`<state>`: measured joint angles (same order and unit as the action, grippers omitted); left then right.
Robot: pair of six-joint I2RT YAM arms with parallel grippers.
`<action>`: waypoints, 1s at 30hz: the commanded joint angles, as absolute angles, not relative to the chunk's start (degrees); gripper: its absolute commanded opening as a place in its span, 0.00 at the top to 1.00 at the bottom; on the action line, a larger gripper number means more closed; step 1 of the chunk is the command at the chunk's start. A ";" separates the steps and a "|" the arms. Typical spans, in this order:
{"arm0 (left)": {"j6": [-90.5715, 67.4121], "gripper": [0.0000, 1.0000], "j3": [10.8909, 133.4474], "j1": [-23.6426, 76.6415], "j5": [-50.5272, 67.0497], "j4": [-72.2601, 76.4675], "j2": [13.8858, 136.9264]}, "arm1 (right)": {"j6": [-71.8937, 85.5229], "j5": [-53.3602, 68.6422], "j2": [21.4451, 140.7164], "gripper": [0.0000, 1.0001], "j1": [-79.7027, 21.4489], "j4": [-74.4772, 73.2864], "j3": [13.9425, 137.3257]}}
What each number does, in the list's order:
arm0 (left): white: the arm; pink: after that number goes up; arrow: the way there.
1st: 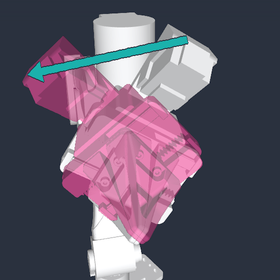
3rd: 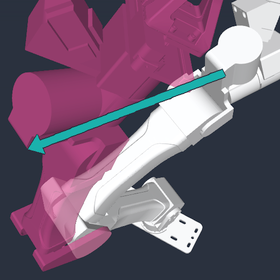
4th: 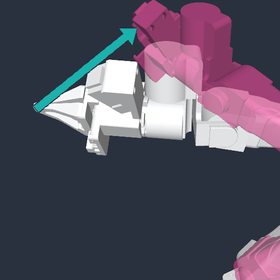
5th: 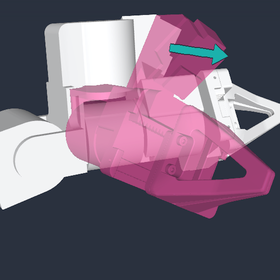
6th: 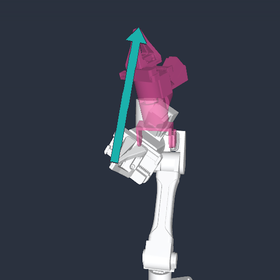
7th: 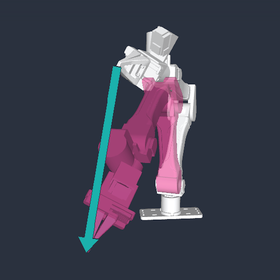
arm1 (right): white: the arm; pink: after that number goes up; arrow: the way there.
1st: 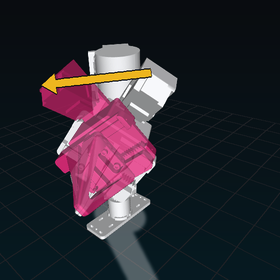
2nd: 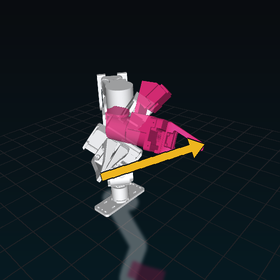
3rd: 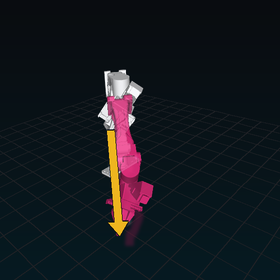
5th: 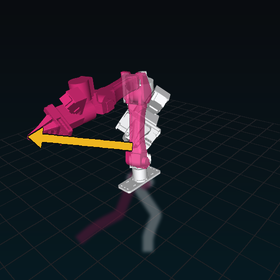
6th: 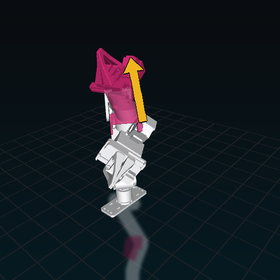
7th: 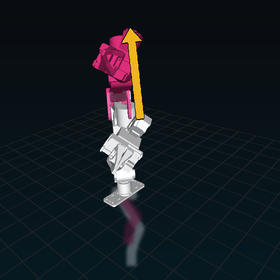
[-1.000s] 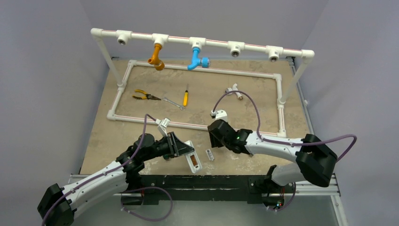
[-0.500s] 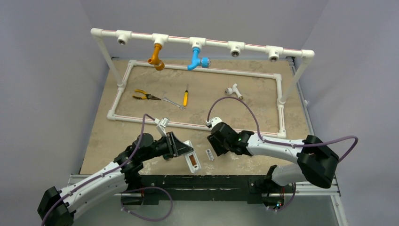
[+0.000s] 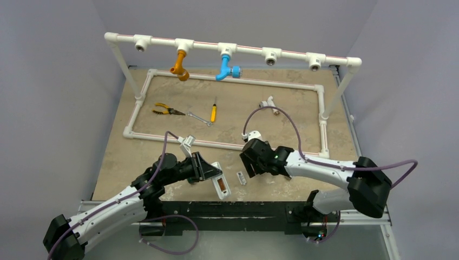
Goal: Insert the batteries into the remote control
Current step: Place the battery at the center of the board, then pick up the battery from the center of the board.
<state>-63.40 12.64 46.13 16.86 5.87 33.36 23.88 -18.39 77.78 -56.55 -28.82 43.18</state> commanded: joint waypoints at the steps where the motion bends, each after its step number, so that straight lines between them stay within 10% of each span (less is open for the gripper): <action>1: -62.58 1.00 15.12 45.65 16.44 7.56 33.38 | 35.13 -23.86 70.13 0.30 -56.43 -29.07 45.35; 30: -38.47 1.00 22.75 46.00 25.12 5.67 24.47 | 71.70 -32.19 50.55 0.34 -56.51 -28.72 33.77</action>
